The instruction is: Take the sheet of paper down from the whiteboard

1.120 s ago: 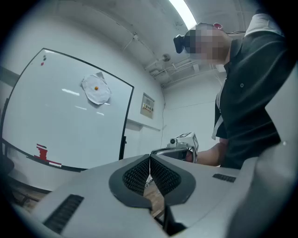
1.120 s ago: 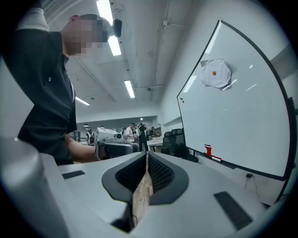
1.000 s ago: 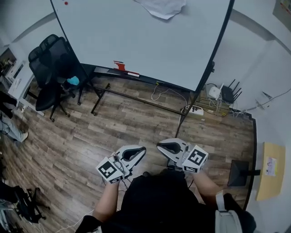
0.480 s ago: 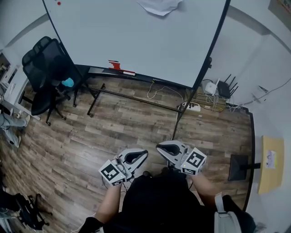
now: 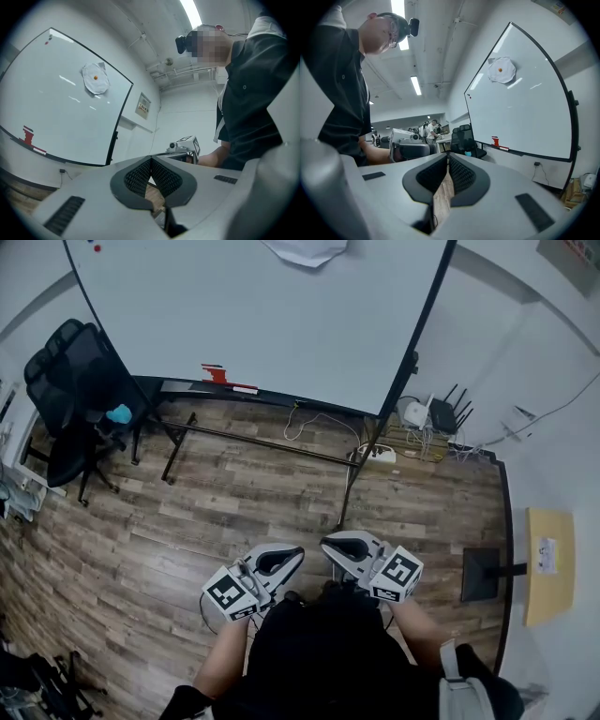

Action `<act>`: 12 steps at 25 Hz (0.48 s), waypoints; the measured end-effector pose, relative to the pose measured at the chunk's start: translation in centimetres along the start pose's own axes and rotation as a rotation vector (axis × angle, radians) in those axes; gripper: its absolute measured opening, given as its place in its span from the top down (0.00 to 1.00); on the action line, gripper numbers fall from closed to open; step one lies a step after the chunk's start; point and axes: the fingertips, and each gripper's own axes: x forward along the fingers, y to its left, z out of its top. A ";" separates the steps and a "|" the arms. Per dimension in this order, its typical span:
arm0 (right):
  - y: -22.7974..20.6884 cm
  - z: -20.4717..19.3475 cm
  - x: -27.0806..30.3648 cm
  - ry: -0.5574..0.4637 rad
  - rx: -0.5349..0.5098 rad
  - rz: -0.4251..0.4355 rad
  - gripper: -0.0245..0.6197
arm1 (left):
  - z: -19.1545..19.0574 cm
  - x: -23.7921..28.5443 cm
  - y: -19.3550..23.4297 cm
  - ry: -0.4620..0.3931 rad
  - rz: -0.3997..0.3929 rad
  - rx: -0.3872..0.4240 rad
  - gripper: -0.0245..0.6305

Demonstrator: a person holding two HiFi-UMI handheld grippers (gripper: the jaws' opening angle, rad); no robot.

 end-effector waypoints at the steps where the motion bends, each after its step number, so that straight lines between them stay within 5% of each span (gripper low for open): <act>1: 0.1 0.0 0.0 0.002 0.002 -0.003 0.92 | 0.0 0.0 -0.1 -0.003 -0.005 -0.003 0.94; 12: -2.1 0.2 -1.3 0.012 0.004 -0.091 0.92 | -1.0 -0.6 2.1 -0.001 0.010 -0.030 0.94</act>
